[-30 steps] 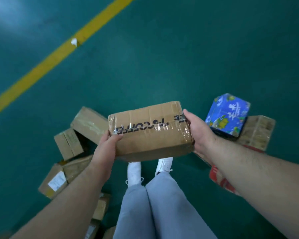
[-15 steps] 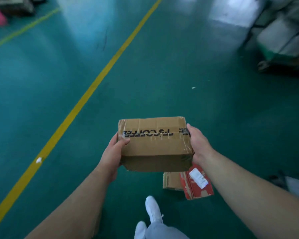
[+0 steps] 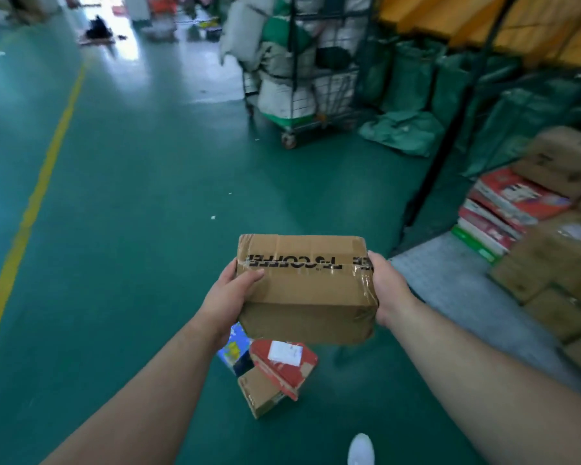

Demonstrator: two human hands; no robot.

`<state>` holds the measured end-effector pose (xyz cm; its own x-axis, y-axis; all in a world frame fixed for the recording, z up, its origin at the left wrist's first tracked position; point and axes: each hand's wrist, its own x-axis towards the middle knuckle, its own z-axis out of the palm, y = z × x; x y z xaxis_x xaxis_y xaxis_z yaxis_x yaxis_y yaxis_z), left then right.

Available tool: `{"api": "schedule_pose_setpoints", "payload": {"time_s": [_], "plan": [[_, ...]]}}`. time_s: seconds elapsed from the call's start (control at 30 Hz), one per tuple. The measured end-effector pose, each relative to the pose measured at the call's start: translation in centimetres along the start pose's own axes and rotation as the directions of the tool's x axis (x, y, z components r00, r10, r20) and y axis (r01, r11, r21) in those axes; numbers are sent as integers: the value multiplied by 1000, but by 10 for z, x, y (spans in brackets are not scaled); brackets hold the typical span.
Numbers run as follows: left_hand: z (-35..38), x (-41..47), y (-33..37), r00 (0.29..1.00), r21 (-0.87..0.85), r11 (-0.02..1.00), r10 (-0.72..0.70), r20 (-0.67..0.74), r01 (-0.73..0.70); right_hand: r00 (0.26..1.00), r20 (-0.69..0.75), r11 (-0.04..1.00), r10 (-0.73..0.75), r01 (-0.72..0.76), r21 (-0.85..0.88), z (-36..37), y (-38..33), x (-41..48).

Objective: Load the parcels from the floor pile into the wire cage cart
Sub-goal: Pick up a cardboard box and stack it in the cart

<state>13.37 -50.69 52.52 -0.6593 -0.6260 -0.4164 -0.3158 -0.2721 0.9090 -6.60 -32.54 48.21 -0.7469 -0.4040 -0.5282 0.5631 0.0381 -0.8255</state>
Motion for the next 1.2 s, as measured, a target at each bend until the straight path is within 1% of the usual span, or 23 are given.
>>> {"api": "schedule_pose_setpoints", "payload": {"time_s": [0.1,0.2,0.33,0.47,0.6,0.67,0.77,0.83,0.9,1.0,1.07,1.1,1.13,1.2], "plan": [[69,9,14,994,54,999,-8,109,2,988,-152,997,-4,15,74,-70,-27,-2],[146,19,25,981,108,994,-5,196,-17,980,-199,994,-25,46,103,-137,-56,-5],[268,42,35,949,138,989,1,314,-47,961,-272,975,-48,104,196,-242,-94,8],[380,65,40,920,157,986,-6,391,-60,915,-395,957,-78,179,227,-344,-127,37],[473,76,46,889,187,980,-23,456,-70,880,-475,949,-23,168,265,-433,-145,63],[500,79,51,883,209,976,-43,467,-64,865,-501,951,10,147,271,-468,-144,76],[544,88,63,877,229,971,-56,478,-63,859,-512,955,-5,156,252,-538,-138,121],[570,99,70,866,248,966,-58,497,-78,857,-515,951,1,158,265,-563,-142,137],[592,114,74,852,269,959,-70,518,-85,864,-503,941,22,152,303,-572,-147,149],[621,140,81,835,294,952,-89,543,-90,830,-554,926,64,158,343,-560,-177,142],[644,163,86,818,313,944,-98,568,-104,820,-568,920,69,167,353,-559,-195,148],[655,173,88,807,318,942,-107,580,-104,814,-576,916,71,175,360,-563,-200,155],[668,186,90,795,317,942,-112,596,-105,788,-610,919,83,176,353,-568,-206,163],[691,209,93,769,309,946,-125,627,-98,771,-632,913,76,201,355,-588,-210,181]]}}
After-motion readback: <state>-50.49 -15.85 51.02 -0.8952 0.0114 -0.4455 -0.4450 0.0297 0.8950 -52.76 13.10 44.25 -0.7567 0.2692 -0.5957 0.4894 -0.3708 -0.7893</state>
